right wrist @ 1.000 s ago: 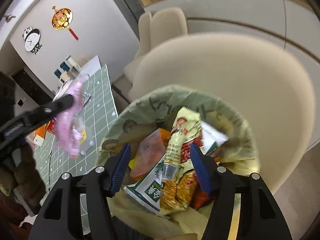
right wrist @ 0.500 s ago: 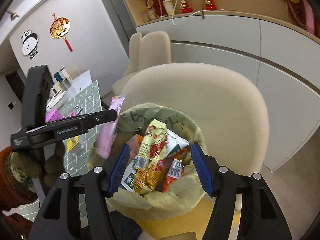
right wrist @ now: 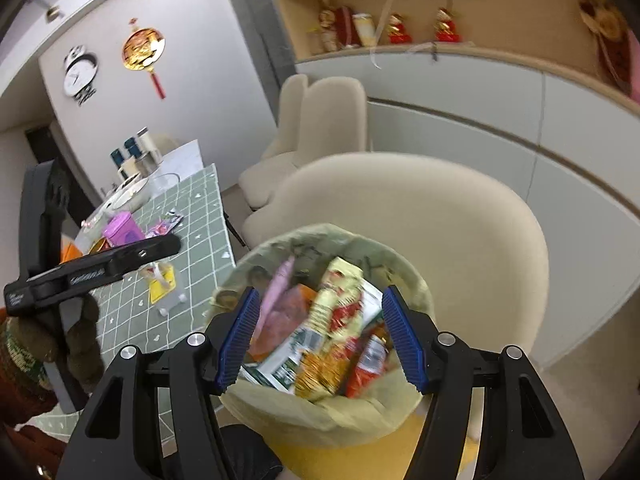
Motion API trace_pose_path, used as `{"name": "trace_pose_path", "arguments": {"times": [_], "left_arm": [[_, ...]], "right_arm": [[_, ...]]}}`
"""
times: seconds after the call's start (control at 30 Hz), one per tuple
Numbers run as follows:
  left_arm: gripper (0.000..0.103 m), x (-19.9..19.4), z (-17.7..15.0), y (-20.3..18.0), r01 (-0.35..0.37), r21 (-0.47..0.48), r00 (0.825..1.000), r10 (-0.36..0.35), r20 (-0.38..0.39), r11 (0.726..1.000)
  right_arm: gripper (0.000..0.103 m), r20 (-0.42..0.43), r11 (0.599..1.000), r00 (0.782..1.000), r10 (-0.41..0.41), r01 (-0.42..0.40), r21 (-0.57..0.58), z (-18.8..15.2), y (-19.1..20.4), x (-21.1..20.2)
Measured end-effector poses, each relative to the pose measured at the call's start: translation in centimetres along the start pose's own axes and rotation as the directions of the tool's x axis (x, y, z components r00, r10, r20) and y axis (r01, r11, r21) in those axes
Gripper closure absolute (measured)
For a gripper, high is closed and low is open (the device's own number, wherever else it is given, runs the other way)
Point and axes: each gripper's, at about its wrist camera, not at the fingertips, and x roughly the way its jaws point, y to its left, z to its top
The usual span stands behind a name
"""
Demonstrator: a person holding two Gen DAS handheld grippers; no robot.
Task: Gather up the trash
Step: 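Open both grippers over the trash bag to drop the wrapper and snack bag, then move both open grippers back over the table toward the pink snack wrapper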
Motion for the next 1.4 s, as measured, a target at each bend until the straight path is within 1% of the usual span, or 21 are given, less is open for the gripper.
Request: {"name": "trace_pose_path", "arguments": {"times": [0.07, 0.1, 0.17, 0.27, 0.33, 0.4, 0.47, 0.5, 0.67, 0.77, 0.83, 1.0, 1.1, 1.17, 1.23, 1.3, 1.37, 1.4], "left_arm": [[0.058, -1.5, -0.8, 1.7, -0.064, -0.022, 0.998, 0.064, 0.020, 0.998], [0.058, -2.1, -1.1, 2.5, -0.084, -0.036, 0.996, 0.085, 0.024, 0.996], [0.058, -3.4, -1.7, 4.4, -0.132, -0.082, 0.990, 0.136, 0.035, 0.988], [0.058, -5.8, -3.0, 7.4, -0.192, -0.171, 0.978, 0.204, 0.053, 0.966], [0.057, -7.5, -4.3, 9.7, -0.233, -0.236, 0.966, 0.253, 0.057, 0.943], [0.055, -9.1, -5.7, 12.1, -0.272, -0.308, 0.952, 0.302, 0.053, 0.912], [0.054, -10.2, -6.8, 13.8, -0.297, -0.363, 0.941, 0.335, 0.046, 0.883], [0.054, -10.9, -7.6, 15.1, -0.314, -0.403, 0.932, 0.360, 0.040, 0.860], [0.053, -12.8, -9.9, 19.1, -0.369, -0.525, 0.896, 0.444, 0.019, 0.767], [0.053, -13.6, -10.7, 20.8, -0.379, -0.569, 0.883, 0.470, 0.014, 0.730], [0.052, -13.8, -10.7, 21.4, -0.385, -0.580, 0.875, 0.484, 0.019, 0.718], [0.048, -13.9, -10.7, 22.8, -0.394, -0.589, 0.864, 0.503, 0.024, 0.705], [0.048, -13.5, -10.9, 23.9, -0.410, -0.606, 0.854, 0.520, 0.006, 0.682], [0.048, -13.2, -11.3, 25.0, -0.414, -0.624, 0.853, 0.522, -0.011, 0.663], [0.048, -12.7, -11.6, 25.9, -0.407, -0.644, 0.857, 0.515, -0.023, 0.648], [0.048, -12.3, -11.7, 26.7, -0.406, -0.654, 0.856, 0.517, -0.027, 0.638], [0.048, -12.0, -11.4, 27.2, -0.412, -0.654, 0.850, 0.527, -0.023, 0.635], [0.048, -11.9, -11.2, 27.4, -0.412, -0.653, 0.848, 0.530, -0.019, 0.636]], "right_arm": [[0.043, 0.014, 0.999, 1.000, -0.010, 0.011, -0.035, 0.6, 1.5, 0.2], [0.043, 0.018, 0.999, 1.000, -0.007, 0.008, -0.046, 0.9, 2.1, 0.4], [0.043, 0.019, 0.997, 1.000, 0.019, -0.018, -0.074, 1.6, 3.6, 0.8], [0.043, 0.026, 0.989, 0.997, 0.066, -0.062, -0.135, 2.3, 6.4, 1.2], [0.043, 0.025, 0.982, 0.996, 0.089, -0.084, -0.168, 2.7, 8.0, 1.6], [0.043, 0.011, 0.973, 0.993, 0.121, -0.117, -0.201, 3.0, 10.0, 2.2], [0.043, -0.004, 0.962, 0.991, 0.133, -0.130, -0.238, 3.2, 11.7, 2.9], [0.043, -0.009, 0.958, 0.991, 0.132, -0.130, -0.254, 3.3, 12.3, 3.2], [0.043, -0.037, 0.930, 0.987, 0.154, -0.158, -0.331, 3.9, 15.3, 4.6], [0.043, -0.057, 0.915, 0.982, 0.179, -0.187, -0.358, 4.4, 16.5, 5.5], [0.043, -0.065, 0.902, 0.977, 0.204, -0.213, -0.376, 4.9, 17.2, 6.1], [0.043, -0.085, 0.875, 0.967, 0.240, -0.253, -0.413, 6.6, 18.9, 8.7], [0.043, -0.095, 0.860, 0.964, 0.248, -0.265, -0.436, 8.0, 19.9, 10.8], [0.043, -0.121, 0.844, 0.963, 0.239, -0.268, -0.465, 8.9, 20.7, 12.9], [0.043, -0.156, 0.826, 0.959, 0.238, -0.285, -0.486, 9.5, 21.4, 14.6], [0.043, -0.189, 0.804, 0.954, 0.232, -0.298, -0.515, 10.1, 22.3, 17.0], [0.043, -0.215, 0.783, 0.949, 0.229, -0.311, -0.539, 10.9, 23.3, 19.7], [0.043, -0.235, 0.773, 0.943, 0.235, -0.328, -0.543, 11.3, 23.8, 21.4]]}}
